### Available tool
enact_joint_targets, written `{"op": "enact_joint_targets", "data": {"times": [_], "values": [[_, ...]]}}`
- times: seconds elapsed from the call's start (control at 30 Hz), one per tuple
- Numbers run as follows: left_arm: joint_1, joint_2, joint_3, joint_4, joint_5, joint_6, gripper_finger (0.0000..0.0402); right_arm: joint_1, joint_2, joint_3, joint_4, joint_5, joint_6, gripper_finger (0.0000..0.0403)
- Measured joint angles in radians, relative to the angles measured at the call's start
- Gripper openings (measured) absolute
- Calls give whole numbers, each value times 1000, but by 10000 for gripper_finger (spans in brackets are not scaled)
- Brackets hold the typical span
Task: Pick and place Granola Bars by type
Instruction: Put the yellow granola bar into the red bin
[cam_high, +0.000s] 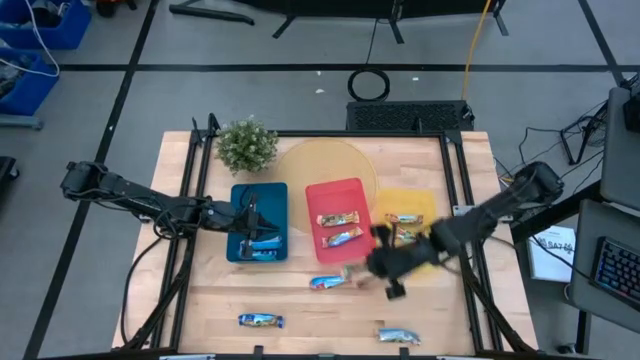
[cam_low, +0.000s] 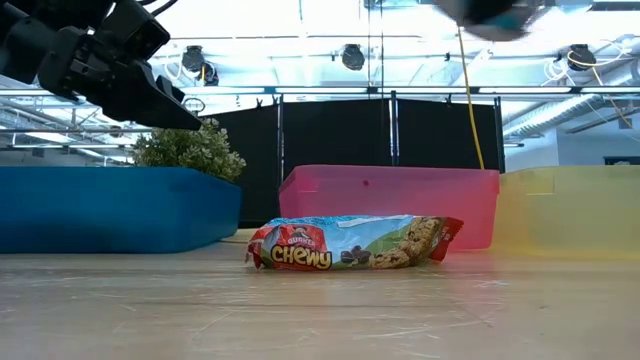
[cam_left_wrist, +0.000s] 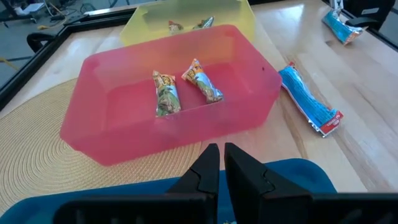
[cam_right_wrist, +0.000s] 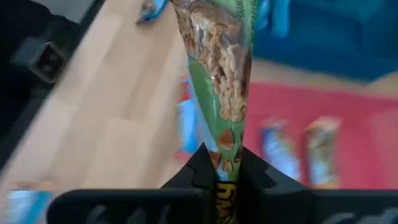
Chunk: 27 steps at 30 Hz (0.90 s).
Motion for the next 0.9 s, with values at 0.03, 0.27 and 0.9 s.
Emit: {"op": "enact_joint_targets", "data": {"times": [0.03,0.27,0.9], "values": [[0,0,0,0,0,3,33,-44,0,13,0,-23,-64,17],[0,0,0,-1,0,-4,33,-330,109,16,-16,-65,-243,29],[0,0,0,-4,1,19,33,-492,376,17,-40,-172,-345,15]]}}
